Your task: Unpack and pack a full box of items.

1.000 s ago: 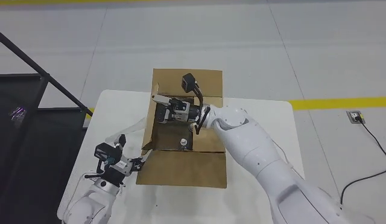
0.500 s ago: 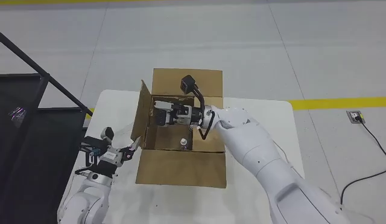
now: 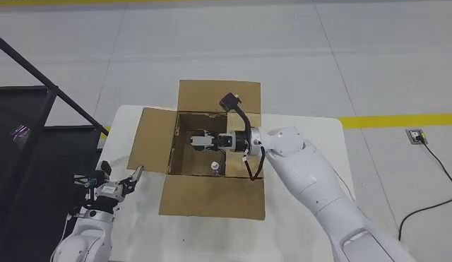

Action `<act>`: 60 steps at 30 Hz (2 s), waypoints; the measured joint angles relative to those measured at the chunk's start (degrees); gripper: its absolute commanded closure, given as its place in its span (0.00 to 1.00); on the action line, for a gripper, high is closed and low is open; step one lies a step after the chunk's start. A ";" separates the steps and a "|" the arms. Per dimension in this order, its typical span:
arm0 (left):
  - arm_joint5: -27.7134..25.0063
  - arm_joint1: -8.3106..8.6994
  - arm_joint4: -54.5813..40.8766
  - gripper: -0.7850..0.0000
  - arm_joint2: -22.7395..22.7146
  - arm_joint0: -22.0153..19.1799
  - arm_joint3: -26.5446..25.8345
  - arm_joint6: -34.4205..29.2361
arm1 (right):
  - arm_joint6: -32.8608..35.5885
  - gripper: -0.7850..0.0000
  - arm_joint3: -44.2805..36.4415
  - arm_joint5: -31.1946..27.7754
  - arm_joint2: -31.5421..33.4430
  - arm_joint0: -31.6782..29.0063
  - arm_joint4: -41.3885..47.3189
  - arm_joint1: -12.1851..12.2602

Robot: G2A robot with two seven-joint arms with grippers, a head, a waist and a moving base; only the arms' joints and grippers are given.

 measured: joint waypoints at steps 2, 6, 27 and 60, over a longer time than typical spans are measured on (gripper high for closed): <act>0.30 -0.04 0.63 0.00 0.42 -0.85 1.80 -0.44 | 0.25 0.00 -5.89 0.25 2.53 -3.53 -2.06 1.90; 0.64 -0.17 1.32 0.00 1.27 -2.03 4.19 -0.17 | -0.55 0.00 -15.56 2.27 8.16 -9.94 -5.53 4.66; -2.46 0.15 -3.49 0.00 -6.92 5.83 -19.54 0.69 | -4.71 0.00 -26.82 -1.55 14.52 -17.97 -15.15 7.79; -2.89 -2.25 -16.94 0.00 20.50 -17.23 -10.56 -28.09 | -9.40 0.00 -41.70 -3.34 34.27 -37.60 -21.43 13.77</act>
